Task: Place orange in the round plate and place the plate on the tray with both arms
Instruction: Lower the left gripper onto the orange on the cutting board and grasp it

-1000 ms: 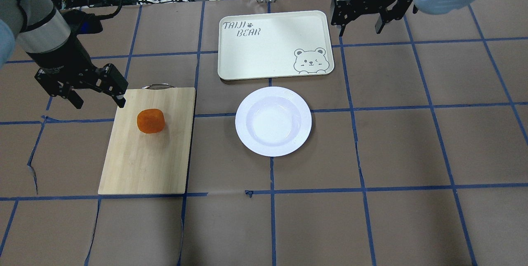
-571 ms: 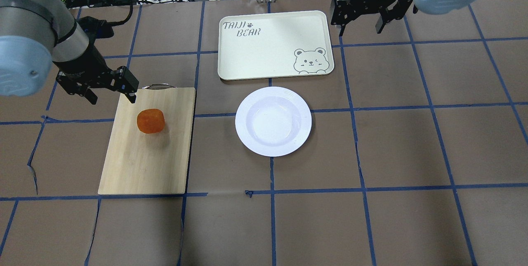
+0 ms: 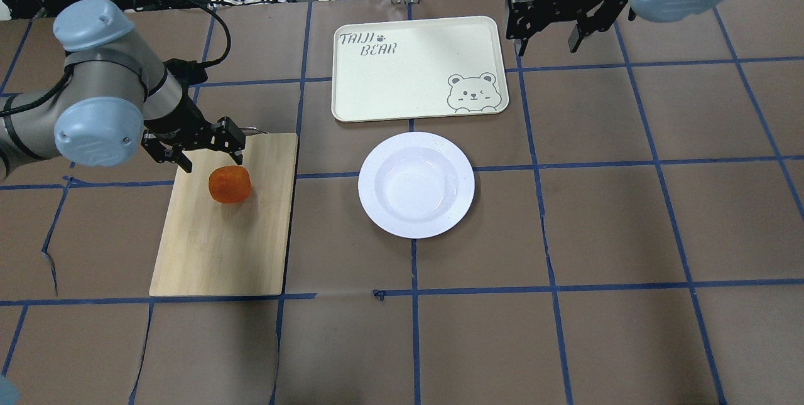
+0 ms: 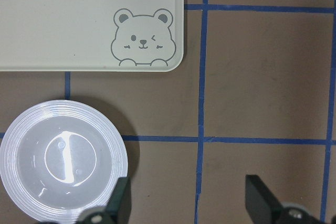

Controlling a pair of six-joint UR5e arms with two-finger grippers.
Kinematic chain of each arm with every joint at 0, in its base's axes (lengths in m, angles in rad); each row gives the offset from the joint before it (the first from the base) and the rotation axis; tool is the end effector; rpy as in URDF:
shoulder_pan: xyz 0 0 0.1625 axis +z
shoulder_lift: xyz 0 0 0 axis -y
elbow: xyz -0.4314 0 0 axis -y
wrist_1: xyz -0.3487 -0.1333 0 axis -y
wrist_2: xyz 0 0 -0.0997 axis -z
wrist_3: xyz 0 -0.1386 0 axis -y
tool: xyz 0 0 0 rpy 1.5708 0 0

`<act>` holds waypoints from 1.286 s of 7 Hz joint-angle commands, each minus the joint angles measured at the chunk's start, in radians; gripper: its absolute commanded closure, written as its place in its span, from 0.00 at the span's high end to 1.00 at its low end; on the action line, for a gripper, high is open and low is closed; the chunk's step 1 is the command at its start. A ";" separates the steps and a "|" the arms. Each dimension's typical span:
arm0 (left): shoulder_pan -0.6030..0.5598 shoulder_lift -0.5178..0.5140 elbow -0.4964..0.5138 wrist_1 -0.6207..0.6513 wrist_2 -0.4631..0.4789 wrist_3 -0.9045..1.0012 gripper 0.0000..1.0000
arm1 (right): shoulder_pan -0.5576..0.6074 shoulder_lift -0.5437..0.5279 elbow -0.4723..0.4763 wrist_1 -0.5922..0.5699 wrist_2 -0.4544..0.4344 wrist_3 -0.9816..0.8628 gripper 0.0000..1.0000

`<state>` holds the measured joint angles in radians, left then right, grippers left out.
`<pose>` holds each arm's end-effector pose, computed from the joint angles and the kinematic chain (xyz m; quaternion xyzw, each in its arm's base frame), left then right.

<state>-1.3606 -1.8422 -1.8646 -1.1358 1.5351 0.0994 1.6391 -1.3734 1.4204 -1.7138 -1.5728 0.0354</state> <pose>-0.0328 -0.5090 0.2411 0.0564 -0.9961 -0.0615 0.0276 0.1699 -0.5351 0.4407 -0.0164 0.9987 -0.0480 0.0015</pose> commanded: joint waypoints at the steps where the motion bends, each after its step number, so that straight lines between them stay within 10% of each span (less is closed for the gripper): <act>1: 0.000 -0.058 -0.008 0.028 0.005 0.009 1.00 | 0.002 0.000 0.000 0.000 0.000 0.003 0.83; 3: 0.000 -0.087 -0.008 0.037 0.007 0.006 1.00 | 0.001 0.000 0.000 0.000 0.000 0.000 0.82; 4: 0.000 -0.095 -0.008 0.037 0.007 -0.009 0.87 | -0.001 0.000 0.000 0.000 -0.001 -0.008 0.84; 5: 0.000 -0.095 -0.008 0.027 0.007 -0.010 0.46 | 0.001 0.000 0.000 0.000 0.000 -0.006 0.83; 7: 0.000 -0.094 -0.002 0.022 0.007 -0.023 0.00 | -0.001 0.000 0.000 0.000 0.000 -0.006 0.79; 9: -0.009 -0.077 0.054 0.007 -0.003 -0.102 0.00 | -0.001 0.000 0.000 0.000 -0.001 -0.006 0.78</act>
<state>-1.3631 -1.9286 -1.8487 -1.1172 1.5381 0.0421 1.6384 -1.3729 1.4204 -1.7128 -1.5734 0.0306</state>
